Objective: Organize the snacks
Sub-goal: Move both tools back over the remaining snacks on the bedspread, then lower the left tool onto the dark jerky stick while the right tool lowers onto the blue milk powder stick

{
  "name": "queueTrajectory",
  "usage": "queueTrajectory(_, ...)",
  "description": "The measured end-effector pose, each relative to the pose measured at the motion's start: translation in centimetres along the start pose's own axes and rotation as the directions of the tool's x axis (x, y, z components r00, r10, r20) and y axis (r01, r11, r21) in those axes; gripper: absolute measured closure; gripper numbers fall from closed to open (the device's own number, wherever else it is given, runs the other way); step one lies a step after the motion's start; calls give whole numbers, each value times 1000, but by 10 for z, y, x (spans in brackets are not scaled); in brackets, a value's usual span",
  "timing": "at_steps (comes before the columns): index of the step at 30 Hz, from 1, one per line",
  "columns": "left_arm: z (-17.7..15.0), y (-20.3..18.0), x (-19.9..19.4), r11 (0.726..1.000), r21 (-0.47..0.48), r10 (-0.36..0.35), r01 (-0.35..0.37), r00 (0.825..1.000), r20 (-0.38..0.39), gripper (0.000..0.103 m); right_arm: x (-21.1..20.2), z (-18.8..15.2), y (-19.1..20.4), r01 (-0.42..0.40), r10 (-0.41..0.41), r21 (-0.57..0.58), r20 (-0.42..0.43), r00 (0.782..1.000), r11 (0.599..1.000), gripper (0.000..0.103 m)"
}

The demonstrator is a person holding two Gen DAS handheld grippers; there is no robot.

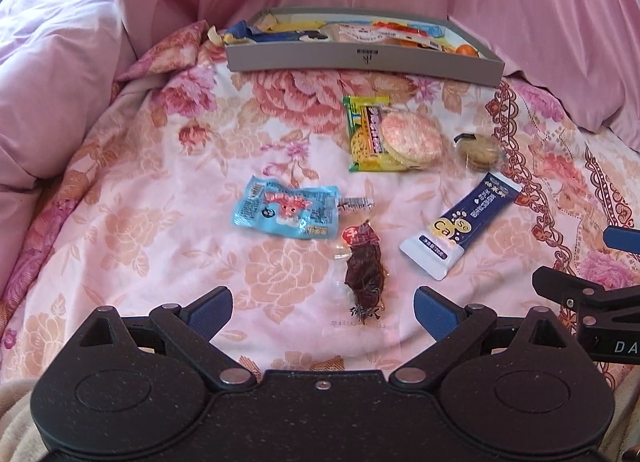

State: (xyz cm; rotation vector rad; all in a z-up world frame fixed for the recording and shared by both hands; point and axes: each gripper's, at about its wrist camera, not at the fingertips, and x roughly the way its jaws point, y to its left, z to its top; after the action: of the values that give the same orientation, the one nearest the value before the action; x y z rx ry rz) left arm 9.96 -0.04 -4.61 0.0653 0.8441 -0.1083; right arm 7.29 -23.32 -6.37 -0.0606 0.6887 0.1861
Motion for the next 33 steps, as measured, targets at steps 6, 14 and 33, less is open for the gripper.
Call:
queueTrajectory(6, 1, 0, 14, 1000, 8, -18, 18, 999, -26, 6, 11, 6, -3, -5, 5, 1, -32, 999, 1000, 0)
queueTrajectory(14, 4, 3, 29, 998, -5, -61, 61, 996, -60, 6, 39, 20, -13, -46, 51, 45, -111, 993, 998, 0)
queueTrajectory(33, 13, 13, 45, 998, -23, -56, 54, 995, -84, 7, 142, 71, -10, 31, 37, 184, -357, 933, 982, 0)
